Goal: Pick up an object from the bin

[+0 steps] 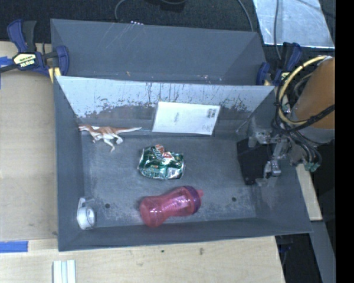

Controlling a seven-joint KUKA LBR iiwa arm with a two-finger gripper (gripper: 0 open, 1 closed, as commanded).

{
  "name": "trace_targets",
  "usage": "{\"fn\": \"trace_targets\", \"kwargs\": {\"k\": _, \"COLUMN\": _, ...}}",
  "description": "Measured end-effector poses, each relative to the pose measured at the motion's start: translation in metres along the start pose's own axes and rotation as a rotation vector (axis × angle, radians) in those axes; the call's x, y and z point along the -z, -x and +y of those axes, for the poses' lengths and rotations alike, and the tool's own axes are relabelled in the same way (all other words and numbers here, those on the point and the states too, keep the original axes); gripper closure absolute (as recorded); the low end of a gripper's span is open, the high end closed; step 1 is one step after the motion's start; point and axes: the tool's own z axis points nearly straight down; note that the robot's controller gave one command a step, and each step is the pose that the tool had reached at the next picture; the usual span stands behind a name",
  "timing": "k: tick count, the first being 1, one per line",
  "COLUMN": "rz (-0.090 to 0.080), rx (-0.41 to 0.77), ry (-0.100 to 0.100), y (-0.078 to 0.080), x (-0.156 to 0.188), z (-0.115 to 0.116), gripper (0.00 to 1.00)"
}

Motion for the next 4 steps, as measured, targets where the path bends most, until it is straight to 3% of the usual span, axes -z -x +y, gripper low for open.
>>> {"fn": "trace_targets", "kwargs": {"k": 1, "rz": -0.008, "rx": 0.003, "ry": -0.002, "y": 0.002, "x": 0.005, "z": 0.001, "gripper": 0.0}}
{"fn": "trace_targets", "kwargs": {"k": 2, "rz": 0.002, "rx": 0.049, "ry": 0.001, "y": -0.012, "x": 0.054, "z": 0.002, "gripper": 0.0}}
{"fn": "trace_targets", "kwargs": {"k": 3, "rz": -0.013, "rx": 0.045, "ry": -0.003, "y": -0.012, "x": 0.095, "z": 0.004, "gripper": 0.0}}
{"fn": "trace_targets", "kwargs": {"k": 4, "rz": -0.008, "rx": -0.164, "ry": -0.002, "y": -0.023, "x": 0.045, "z": 0.035, "gripper": 0.0}}
